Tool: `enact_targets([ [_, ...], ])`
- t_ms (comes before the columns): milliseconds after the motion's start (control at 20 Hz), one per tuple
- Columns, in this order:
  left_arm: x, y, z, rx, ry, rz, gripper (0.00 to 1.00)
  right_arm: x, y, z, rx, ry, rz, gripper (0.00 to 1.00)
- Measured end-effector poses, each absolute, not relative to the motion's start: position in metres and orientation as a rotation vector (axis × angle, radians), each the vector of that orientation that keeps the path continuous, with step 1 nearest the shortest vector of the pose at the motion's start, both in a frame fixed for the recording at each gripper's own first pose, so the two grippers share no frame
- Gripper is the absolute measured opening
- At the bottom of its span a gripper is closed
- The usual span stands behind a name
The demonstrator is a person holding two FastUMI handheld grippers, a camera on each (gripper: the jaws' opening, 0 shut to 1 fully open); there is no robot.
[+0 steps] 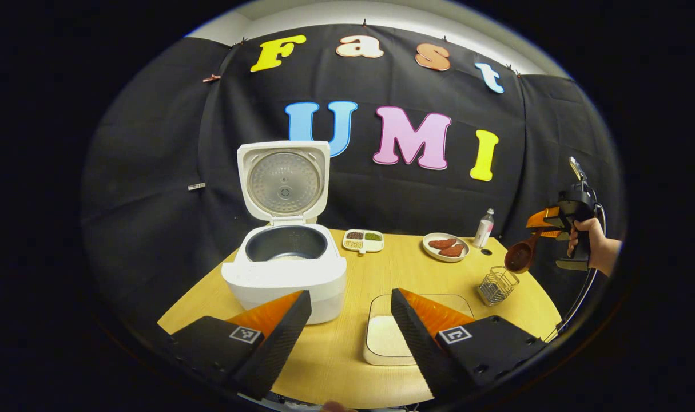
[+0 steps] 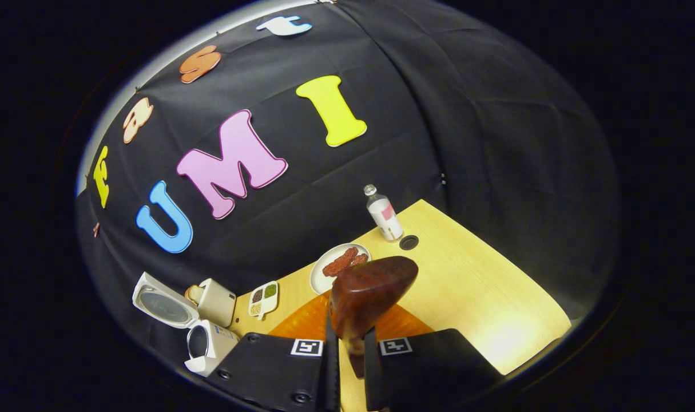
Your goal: Close the left gripper, press the button to open the rice cooker; take a wooden spoon from the chopstick holder with the right hand, scoop a spoonful of rice and pour it into the rice cooker, then put the wooden spoon back into the chopstick holder.
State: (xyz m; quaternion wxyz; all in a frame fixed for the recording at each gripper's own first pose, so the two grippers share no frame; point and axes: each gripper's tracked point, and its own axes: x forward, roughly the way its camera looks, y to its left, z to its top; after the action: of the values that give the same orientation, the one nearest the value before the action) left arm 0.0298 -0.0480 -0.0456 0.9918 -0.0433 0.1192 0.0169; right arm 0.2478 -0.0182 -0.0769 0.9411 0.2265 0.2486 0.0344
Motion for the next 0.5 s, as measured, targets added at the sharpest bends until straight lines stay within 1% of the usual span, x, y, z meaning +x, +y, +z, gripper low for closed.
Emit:
enact_targets([
  [250, 0.016, -0.024, -0.058, -0.111, 0.235, -0.017, 0.96, 0.197, 0.036, -0.056, 0.442, 0.488, 0.116, 0.21],
  [500, 0.002, -0.005, -0.062, -0.13, 0.237, -0.052, 0.96, 0.166, 0.089, -0.068, 0.448, 0.509, 0.158, 0.21],
])
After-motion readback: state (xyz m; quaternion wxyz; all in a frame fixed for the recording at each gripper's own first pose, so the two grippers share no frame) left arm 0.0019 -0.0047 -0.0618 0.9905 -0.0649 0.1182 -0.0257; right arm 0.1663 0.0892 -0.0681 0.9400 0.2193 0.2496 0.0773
